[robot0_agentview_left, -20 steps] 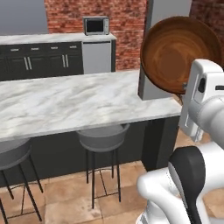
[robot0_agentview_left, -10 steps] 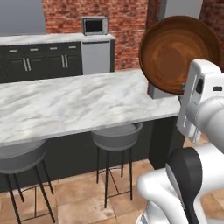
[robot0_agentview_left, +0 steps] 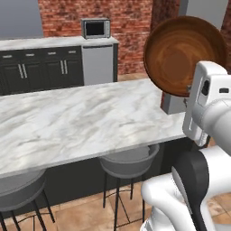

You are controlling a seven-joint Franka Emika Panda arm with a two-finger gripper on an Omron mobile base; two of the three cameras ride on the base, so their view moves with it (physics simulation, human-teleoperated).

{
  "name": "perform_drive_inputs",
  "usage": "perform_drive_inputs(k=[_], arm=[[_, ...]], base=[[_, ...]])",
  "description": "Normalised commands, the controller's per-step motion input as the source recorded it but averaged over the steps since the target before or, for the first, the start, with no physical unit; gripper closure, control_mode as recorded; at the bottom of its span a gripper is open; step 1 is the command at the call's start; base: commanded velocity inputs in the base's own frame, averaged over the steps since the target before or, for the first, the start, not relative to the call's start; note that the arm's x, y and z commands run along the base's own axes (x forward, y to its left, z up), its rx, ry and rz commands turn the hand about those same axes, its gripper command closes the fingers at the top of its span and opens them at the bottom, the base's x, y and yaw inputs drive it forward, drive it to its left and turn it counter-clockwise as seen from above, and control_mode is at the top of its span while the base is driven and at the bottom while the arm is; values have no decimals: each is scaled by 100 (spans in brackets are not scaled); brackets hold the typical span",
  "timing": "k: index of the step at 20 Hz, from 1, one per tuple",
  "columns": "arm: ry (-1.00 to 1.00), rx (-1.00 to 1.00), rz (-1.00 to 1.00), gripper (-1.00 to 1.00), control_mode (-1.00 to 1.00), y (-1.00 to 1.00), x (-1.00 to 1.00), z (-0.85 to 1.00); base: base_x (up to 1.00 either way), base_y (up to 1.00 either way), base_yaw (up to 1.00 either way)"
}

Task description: Pick up the bowls from the cabinet and place each bowl in front of a stool on the dining counter.

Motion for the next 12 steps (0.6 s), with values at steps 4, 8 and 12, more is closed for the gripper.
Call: perform_drive_inputs(k=[4, 8, 12], arm=[[0, 0, 0, 100, 100, 0, 0, 0], [0, 0, 0, 100, 100, 0, 0, 0], [0, 0, 0, 100, 100, 0, 0, 0]], base=[[14, 5, -3], [0, 0, 0], [0, 0, 0]])
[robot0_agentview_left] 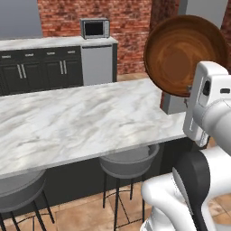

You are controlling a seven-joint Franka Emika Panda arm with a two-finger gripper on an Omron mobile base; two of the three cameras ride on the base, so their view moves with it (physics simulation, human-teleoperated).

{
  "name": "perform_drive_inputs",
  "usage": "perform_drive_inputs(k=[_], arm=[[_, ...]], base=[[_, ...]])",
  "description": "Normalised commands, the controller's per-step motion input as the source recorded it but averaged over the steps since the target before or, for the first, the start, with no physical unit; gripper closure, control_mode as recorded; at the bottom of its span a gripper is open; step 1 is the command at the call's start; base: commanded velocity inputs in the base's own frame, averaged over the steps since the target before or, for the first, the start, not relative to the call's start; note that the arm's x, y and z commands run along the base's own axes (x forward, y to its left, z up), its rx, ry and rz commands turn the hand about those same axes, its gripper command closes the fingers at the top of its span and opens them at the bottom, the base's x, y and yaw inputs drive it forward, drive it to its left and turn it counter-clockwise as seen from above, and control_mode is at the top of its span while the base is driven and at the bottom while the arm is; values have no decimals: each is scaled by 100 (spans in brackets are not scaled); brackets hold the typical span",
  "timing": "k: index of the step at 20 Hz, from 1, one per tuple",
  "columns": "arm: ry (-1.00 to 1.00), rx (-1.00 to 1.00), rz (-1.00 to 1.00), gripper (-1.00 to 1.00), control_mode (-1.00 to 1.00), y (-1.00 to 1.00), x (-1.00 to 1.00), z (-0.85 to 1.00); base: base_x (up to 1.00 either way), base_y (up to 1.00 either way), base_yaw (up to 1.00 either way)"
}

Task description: Pick up the bowls from the cabinet and place each bowl in front of a stool on the dining counter.

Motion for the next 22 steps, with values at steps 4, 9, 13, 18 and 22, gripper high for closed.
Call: perform_drive_inputs(k=[4, 9, 13, 18, 22], arm=[[0, 0, 0, 100, 100, 0, 0, 0], [0, 0, 0, 100, -100, 0, 0, 0], [7, 0, -3, 100, -100, -9, 15, 0], [47, 4, -23, 100, -100, 16, 84, 3], [26, 31, -32, 100, -100, 37, 49, 7]], base=[[0, 0, 0], [0, 0, 0], [0, 0, 0], [0, 0, 0], [0, 0, 0]])
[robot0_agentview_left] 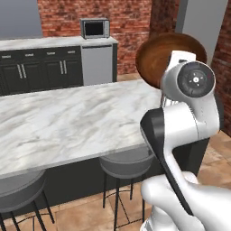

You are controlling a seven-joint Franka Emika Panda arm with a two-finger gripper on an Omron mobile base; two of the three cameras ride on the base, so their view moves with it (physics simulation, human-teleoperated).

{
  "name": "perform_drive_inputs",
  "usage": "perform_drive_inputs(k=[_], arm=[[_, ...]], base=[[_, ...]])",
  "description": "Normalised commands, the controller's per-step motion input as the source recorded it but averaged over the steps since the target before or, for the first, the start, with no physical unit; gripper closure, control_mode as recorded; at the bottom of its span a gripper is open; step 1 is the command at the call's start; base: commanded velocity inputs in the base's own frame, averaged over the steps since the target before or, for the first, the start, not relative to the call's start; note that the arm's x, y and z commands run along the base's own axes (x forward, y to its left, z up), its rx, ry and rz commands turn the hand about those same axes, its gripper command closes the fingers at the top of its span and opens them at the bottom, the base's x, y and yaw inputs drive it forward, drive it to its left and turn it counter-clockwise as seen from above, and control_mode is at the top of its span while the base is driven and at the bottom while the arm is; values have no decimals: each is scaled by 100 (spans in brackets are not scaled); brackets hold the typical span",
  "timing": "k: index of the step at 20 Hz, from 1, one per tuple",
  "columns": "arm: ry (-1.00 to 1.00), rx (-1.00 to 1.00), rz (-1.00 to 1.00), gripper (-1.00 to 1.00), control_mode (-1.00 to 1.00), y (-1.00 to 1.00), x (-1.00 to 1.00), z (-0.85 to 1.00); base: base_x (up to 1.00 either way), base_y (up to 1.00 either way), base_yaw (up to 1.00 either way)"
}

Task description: Pick up the bowls from the cabinet and place each bowl in front of a stool on the dining counter.

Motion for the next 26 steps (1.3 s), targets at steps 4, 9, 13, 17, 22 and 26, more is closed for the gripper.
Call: perform_drive_inputs(k=[4, 9, 13, 17, 22, 26], arm=[[9, 44, -33, 100, -100, 6, 16, -6], [0, 54, -33, 100, -100, 0, 0, -30], [0, 33, -23, 100, -100, 4, 14, -43], [3, 22, -12, 100, -100, 10, 54, -41], [0, -3, -1, 100, -100, 0, 29, -28], [3, -13, -4, 100, -100, 15, 32, -31]], base=[[0, 0, 0], [0, 0, 0], [0, 0, 0], [0, 0, 0], [0, 0, 0], [0, 0, 0]])
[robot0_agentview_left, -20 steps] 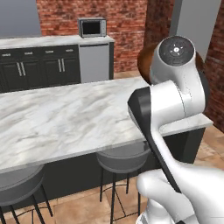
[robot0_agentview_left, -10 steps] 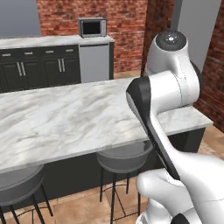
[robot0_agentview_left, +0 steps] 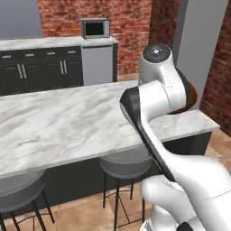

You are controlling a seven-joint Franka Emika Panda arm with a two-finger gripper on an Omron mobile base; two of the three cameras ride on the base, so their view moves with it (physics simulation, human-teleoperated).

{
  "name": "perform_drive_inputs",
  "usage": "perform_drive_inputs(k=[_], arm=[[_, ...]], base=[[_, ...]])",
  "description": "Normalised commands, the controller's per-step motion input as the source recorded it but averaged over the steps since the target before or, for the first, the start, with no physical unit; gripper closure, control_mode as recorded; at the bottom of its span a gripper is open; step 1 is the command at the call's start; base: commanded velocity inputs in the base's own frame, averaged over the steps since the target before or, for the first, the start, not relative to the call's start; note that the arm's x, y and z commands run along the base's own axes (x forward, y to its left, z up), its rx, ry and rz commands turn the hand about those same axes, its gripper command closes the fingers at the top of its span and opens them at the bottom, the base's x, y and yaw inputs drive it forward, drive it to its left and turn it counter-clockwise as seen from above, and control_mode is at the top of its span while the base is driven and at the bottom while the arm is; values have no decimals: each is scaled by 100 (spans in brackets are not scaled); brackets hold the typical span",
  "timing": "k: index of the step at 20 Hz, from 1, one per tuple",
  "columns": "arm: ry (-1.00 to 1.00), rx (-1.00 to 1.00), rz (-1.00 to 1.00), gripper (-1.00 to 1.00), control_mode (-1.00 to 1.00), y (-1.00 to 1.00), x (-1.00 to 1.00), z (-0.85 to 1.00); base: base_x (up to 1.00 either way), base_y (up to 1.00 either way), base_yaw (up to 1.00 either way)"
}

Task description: Pick up the bowls from the cabinet and place each bowl in front of a stool on the dining counter.

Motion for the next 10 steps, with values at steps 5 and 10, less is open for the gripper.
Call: perform_drive_inputs(k=[5, 10], arm=[[13, -18, -1, 100, -100, 28, 33, -24], [41, -10, -2, 100, -100, 32, 42, -6]], base=[[0, 0, 0], [0, 0, 0]])
